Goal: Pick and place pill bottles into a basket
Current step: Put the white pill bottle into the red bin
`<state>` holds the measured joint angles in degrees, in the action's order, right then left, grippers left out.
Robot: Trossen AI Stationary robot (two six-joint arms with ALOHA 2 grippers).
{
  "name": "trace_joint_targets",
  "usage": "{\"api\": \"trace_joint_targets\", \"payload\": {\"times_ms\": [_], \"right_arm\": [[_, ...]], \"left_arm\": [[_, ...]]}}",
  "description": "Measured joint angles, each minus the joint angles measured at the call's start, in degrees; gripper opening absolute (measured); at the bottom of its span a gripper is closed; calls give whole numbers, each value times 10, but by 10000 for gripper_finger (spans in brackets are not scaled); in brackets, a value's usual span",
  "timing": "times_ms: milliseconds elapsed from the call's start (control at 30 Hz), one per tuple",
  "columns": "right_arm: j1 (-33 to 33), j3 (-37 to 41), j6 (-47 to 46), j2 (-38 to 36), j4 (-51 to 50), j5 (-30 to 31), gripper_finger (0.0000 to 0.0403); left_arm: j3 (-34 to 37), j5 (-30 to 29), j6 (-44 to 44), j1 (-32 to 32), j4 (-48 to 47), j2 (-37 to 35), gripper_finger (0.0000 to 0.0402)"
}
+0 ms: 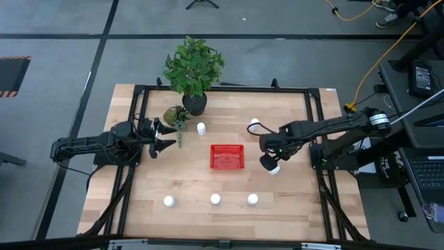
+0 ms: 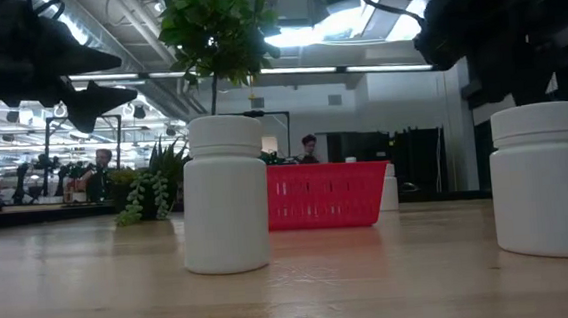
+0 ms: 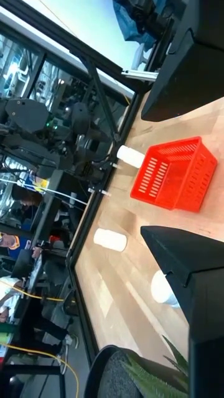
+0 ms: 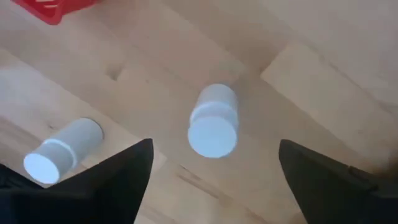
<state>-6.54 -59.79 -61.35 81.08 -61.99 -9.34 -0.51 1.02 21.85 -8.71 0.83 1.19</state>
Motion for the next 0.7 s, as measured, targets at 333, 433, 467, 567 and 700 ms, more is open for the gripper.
{"api": "trace_joint_targets", "payload": {"times_ms": [333, 433, 467, 567, 700], "right_arm": [[-24, 29, -10, 48, 32, 4, 348], [-32, 52, -31, 49, 68, -5, 348], [-35, 57, -37, 49, 78, -6, 348], [-41, 74, -58, 48, 102, -6, 348], [-46, 90, -64, 49, 121, -6, 348]], "left_arm": [[0, -15, 0, 0, -2, 1, 281], [0, -15, 0, 0, -2, 1, 281], [0, -15, 0, 0, -2, 1, 281], [0, -15, 0, 0, -2, 1, 281], [0, -15, -1, 0, -2, 1, 281]]}}
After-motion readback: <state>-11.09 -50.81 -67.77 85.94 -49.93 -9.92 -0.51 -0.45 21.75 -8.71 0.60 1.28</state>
